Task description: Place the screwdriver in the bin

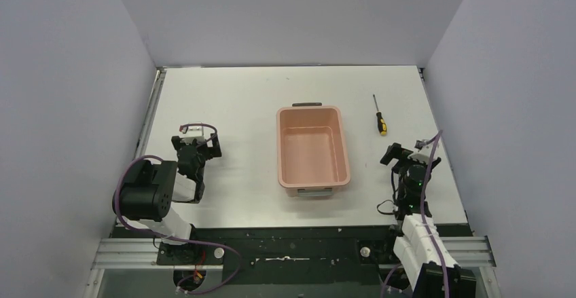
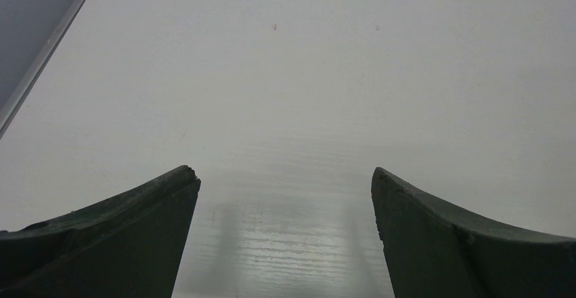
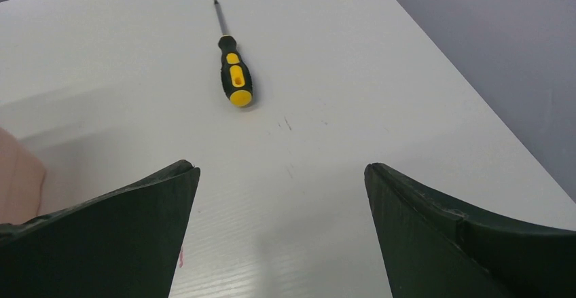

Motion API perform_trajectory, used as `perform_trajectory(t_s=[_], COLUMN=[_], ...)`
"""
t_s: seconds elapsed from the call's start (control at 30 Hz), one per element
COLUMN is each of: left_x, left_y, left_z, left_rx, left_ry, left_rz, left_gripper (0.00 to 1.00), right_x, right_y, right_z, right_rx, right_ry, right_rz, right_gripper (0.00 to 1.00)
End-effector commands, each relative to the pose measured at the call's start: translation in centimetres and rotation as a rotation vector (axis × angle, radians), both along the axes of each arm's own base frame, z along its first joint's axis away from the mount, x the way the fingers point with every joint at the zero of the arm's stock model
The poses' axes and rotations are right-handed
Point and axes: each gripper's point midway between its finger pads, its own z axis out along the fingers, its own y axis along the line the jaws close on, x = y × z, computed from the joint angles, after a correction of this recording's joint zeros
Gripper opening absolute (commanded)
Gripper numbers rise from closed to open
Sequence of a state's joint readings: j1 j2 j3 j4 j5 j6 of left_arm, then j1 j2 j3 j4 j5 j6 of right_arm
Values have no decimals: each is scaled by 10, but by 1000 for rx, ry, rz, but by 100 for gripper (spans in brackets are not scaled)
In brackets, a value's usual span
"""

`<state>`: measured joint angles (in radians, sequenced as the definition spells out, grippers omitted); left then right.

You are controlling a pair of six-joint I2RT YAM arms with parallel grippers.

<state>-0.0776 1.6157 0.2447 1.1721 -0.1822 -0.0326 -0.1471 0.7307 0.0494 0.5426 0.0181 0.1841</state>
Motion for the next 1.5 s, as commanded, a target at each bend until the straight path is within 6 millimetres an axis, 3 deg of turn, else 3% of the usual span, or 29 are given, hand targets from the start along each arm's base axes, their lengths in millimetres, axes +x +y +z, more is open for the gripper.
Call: perform_trajectory(t_s=[0.0,0.03,0.07,0.17,0.3,0.43,0.47,0.57,0.73,0.87,0.9,1.03,1.13,1.17,1.3,1.47], left_x=[6,6,6,6,6,6,6,6,6,6,6,6,6,6,7,6], left_y=[-2,-2,-2,-2,-2,-1,-1,-1,-1,-1,-1,-1,-1,-1,-1,-1], left_z=[14,14,14,15,14,15,15,14,14,14,14,14,14,14,15,14], left_rx=[3,3,3,2,1,1,1,1,1,0,0,0,1,0,0,1], left_ry=[-53,-53,-53,-55,-54,-55,-55,-54,-54,-53,-54,-53,-53,-53,-55,-54], left_rz=[-14,-15,-15,-16,-14,-11,-11,-11,-10,-7,-6,-6,-6,-6,-5,-6], left_gripper=[97,97,97,97,97,97,97,97,97,97,97,97,97,97,97,97], right_x=[29,39,53,88,127,157,162,178,197,199,198,190,190,192,201,179], right_y=[-21,-20,-19,-17,-11,-11,-9,-5,16,24,24,23,24,23,28,44], right_z=[47,52,70,81,71,40,22,-4,-44,-76,-82,-97,-81,-69,6,92], right_rx=[73,73,65,42,52,68,79,83,37,11,12,26,29,29,60,162], right_ry=[6,44,62,224,519,721,779,846,934,1005,1017,1061,1054,1041,939,872], right_rz=[-130,-112,-93,-30,76,115,134,162,229,229,224,200,190,181,166,160], right_gripper=[100,100,100,100,99,95,93,92,87,80,75,40,4,0,0,0])
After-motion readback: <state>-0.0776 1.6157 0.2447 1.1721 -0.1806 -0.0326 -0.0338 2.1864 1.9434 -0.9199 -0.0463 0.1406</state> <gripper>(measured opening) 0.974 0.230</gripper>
